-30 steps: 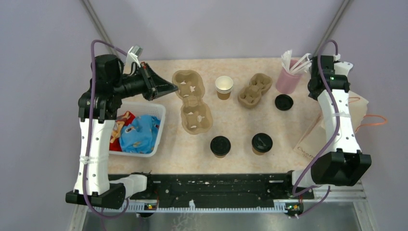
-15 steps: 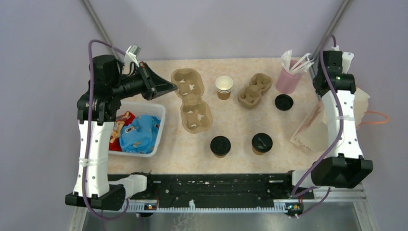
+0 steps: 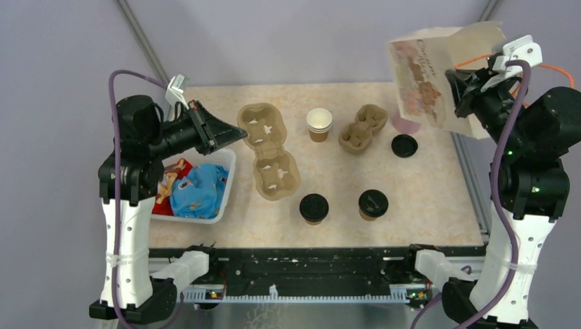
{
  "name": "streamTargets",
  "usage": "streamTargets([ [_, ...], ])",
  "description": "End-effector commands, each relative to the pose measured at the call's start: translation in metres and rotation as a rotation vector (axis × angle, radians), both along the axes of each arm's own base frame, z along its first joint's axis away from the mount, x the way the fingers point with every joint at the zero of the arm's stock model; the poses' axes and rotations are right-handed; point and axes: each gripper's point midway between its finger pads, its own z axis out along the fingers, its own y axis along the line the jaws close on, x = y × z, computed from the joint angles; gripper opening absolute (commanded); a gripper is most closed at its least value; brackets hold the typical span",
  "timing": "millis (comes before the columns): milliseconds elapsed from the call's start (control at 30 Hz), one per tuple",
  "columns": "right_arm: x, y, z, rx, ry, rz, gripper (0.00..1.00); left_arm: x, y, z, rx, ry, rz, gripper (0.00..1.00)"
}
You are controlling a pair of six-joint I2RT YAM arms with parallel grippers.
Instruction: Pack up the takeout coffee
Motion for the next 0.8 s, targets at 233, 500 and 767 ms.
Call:
streamTargets([
  [233,-0.018,0.139,0.016,-0.064,-0.065,0.722,0.00,-0.021,0.014,0.021,0.046,-0.144,0.076,0.00],
  [500,0.000,0.210,-0.025,-0.224,0.025,0.803,0.00,-0.020,0.020,0.023,0.056,-0.164,0.123,0.00],
  [767,0.012,0.261,-0.081,-0.431,0.108,0.844,0.00,-0.018,0.024,0.022,0.075,-0.169,0.156,0.00],
])
